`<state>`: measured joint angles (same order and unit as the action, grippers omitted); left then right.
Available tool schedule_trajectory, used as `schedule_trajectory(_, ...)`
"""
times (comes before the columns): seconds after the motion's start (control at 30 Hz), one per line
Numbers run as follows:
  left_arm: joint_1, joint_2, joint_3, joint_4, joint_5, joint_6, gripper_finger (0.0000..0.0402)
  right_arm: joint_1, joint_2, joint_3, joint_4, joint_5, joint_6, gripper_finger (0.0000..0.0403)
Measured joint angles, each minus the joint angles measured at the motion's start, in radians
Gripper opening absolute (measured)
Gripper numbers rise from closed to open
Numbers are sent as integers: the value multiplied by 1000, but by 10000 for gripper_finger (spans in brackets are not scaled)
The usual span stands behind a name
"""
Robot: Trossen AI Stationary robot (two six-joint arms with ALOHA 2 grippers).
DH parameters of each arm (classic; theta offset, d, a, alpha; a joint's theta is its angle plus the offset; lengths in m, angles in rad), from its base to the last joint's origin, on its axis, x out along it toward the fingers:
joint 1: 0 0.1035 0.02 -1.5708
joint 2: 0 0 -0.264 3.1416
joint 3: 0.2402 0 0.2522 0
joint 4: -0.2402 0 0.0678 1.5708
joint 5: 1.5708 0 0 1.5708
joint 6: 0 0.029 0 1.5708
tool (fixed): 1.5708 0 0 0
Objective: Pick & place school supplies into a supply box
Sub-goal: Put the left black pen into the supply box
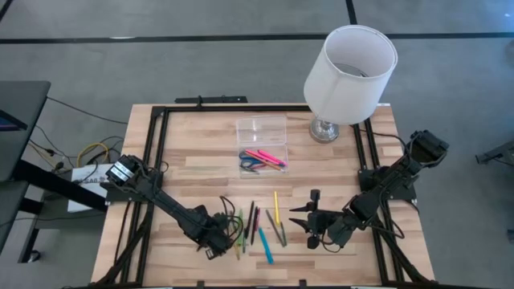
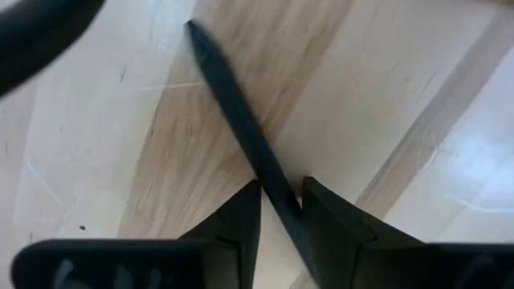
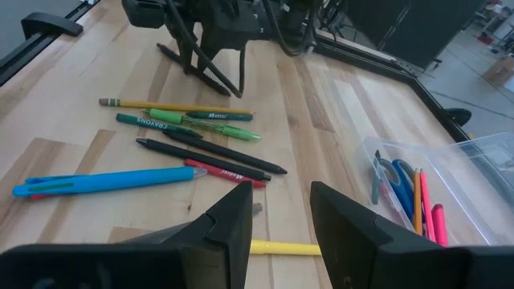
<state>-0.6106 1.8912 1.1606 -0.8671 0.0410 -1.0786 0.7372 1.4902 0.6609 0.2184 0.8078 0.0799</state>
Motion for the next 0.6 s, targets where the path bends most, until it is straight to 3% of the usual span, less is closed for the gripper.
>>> schedule_trajectory(0.33,6,0,-1,-10,-39,67,45,0,0,0,-1,0,9,122)
schedule_trajectory(0.6,8,0,-2,-12,-57,90,42,0,0,0,-2,0,25,122)
